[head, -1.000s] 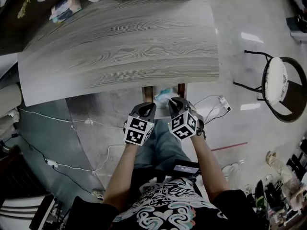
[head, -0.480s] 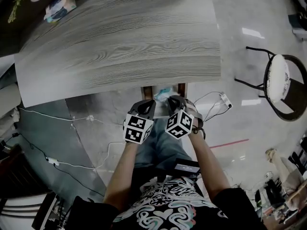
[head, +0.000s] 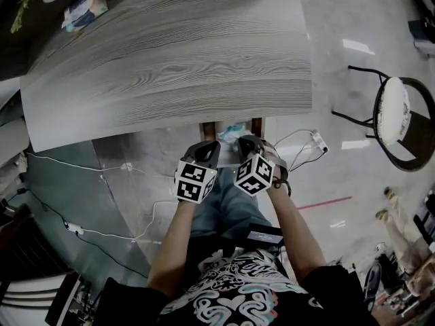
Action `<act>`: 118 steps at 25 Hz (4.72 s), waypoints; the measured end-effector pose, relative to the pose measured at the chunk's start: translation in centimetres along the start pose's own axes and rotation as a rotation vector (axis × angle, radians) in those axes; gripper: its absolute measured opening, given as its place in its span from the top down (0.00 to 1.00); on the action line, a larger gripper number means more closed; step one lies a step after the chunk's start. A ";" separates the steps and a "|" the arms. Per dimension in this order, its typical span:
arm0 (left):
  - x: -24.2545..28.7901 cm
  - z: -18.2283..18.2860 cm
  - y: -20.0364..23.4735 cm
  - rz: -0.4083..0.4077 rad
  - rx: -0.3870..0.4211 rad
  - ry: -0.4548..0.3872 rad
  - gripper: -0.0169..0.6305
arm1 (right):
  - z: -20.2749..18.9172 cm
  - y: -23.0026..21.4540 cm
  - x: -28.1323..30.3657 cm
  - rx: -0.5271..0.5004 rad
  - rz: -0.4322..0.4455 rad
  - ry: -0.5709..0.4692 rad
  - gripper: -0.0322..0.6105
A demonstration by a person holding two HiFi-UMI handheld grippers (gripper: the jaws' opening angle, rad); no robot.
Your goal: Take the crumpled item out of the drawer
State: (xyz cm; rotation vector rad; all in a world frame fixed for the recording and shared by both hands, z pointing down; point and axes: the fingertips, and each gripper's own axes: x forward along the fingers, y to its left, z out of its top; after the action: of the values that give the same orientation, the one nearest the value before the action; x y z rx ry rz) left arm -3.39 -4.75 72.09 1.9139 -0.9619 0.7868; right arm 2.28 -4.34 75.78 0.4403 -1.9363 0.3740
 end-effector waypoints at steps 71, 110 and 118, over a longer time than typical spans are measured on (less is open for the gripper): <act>-20.5 11.1 -5.5 0.011 0.099 -0.471 0.97 | 8.3 2.2 -24.4 0.177 -0.300 -0.430 0.94; -25.7 13.7 -5.7 -0.010 0.193 -0.569 0.97 | 8.5 1.9 -29.4 0.313 -0.438 -0.483 0.94; -25.3 13.1 -5.7 -0.015 0.186 -0.555 0.97 | 7.9 1.8 -29.5 0.314 -0.442 -0.476 0.94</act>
State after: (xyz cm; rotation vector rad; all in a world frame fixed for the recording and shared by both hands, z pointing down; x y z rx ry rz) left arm -9.41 -5.96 43.71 2.3610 -1.2300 0.3407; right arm 5.89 -2.45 45.43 1.2291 -2.1598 0.2991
